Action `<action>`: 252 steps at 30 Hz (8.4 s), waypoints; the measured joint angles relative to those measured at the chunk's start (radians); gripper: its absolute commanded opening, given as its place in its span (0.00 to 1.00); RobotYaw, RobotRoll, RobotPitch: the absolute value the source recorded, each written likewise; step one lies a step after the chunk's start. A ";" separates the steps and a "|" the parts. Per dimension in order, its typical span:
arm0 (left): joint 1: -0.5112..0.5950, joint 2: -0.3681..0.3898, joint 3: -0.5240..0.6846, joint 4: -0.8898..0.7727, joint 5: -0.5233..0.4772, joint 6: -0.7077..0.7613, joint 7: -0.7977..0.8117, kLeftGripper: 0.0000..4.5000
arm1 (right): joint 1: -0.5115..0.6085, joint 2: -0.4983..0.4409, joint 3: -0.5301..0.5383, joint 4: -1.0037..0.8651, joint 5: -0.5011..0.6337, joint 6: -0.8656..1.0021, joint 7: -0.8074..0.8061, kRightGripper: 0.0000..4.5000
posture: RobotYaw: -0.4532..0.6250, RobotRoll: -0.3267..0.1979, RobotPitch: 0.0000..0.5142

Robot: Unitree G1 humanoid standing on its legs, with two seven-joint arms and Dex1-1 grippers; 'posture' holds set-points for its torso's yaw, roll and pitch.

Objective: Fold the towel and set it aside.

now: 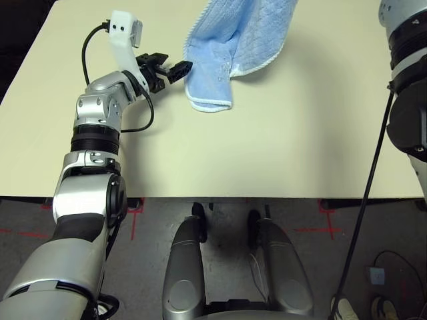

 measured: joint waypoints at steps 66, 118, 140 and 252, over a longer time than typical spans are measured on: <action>-0.152 0.400 -0.169 0.006 0.051 0.190 -0.323 0.00 | 0.371 -0.297 -0.034 -0.009 0.028 0.340 0.162 0.00 | 0.50 0.62 0.76; -0.163 0.348 -0.183 0.331 0.296 -0.207 -0.359 0.00 | 0.526 -0.225 0.123 0.004 -0.130 0.162 0.223 0.00 | 0.48 0.62 0.86; -0.231 0.505 -0.356 0.257 0.385 -0.175 -0.830 0.00 | 0.527 -0.385 0.220 -0.045 -0.188 0.264 0.653 0.00 | 0.48 0.62 0.83; -0.354 0.300 -0.249 0.479 0.395 -0.351 -0.247 0.00 | 0.531 -0.232 0.279 -0.050 -0.274 0.125 -0.170 0.00 | 0.43 0.62 0.80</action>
